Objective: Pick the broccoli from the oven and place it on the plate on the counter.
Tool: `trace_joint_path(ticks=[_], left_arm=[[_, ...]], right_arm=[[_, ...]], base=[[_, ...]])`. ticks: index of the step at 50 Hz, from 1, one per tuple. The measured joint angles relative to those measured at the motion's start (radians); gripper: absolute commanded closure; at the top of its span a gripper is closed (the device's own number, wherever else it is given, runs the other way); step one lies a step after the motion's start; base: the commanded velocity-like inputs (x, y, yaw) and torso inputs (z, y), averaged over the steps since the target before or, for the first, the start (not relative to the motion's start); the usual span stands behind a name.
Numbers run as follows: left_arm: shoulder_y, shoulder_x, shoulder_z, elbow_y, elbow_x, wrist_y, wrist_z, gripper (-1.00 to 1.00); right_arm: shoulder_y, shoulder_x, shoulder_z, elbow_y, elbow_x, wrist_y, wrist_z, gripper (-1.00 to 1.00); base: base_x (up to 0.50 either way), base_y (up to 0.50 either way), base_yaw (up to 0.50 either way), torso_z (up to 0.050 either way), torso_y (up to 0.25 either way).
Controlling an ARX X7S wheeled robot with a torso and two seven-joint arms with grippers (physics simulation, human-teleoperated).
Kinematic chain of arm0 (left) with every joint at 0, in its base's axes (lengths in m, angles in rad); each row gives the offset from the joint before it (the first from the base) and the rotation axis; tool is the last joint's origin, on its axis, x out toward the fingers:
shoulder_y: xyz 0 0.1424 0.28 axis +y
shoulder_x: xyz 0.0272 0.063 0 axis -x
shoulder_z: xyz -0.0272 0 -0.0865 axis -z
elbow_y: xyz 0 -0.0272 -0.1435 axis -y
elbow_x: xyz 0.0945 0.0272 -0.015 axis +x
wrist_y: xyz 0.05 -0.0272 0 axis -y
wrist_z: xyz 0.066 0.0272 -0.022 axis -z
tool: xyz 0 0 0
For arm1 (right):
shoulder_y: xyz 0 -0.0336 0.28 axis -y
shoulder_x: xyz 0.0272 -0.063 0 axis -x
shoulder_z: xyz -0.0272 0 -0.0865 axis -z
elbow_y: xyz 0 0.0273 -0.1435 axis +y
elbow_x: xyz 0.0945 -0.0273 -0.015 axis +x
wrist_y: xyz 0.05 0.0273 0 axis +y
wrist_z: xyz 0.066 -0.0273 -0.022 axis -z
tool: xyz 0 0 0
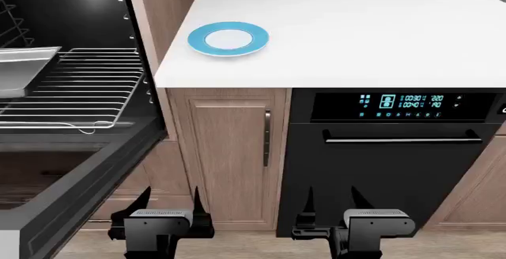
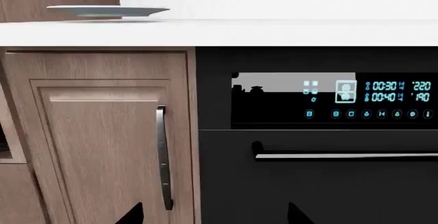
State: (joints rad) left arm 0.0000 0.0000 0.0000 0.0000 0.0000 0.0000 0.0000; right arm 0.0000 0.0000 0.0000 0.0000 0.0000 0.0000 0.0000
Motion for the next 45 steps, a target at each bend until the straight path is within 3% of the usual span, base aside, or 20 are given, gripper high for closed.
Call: trace_joint_path(ticks=[10, 18, 27, 35, 45], left_arm=[[-0.002, -0.032, 0.033, 0.092, -0.006, -0.07, -0.002, -1.0], [-0.038, -0.066, 0.027, 0.374, -0.065, -0.301, 0.013, -1.0], [-0.154, -0.124, 0.007, 0.692, -0.157, -0.619, 0.036, -1.0], [-0.384, -0.26, -0.056, 0.886, -0.458, -0.903, -0.062, -1.0], [-0.742, -0.382, -0.175, 0.951, -0.877, -1.188, -0.209, -1.0]], right_arm=[[-0.005, 0.023, -0.023, -0.07, 0.024, 0.059, 0.015, -1.0], [-0.004, 0.058, -0.041, -0.29, 0.059, 0.207, 0.019, -1.0], [0.055, 0.124, -0.038, -0.611, 0.12, 0.488, 0.008, -1.0], [0.197, 0.222, -0.017, -0.839, 0.229, 0.781, 0.016, -1.0], [0.52, 0.487, 0.018, -0.963, 0.775, 1.024, 0.34, -1.0]], base=[[0.0, 0.0, 0.0, 0.0, 0.0], [0.0, 0.0, 0.0, 0.0, 0.0], [0.0, 0.0, 0.0, 0.0, 0.0], [0.0, 0.0, 0.0, 0.0, 0.0], [0.0, 0.0, 0.0, 0.0, 0.0]])
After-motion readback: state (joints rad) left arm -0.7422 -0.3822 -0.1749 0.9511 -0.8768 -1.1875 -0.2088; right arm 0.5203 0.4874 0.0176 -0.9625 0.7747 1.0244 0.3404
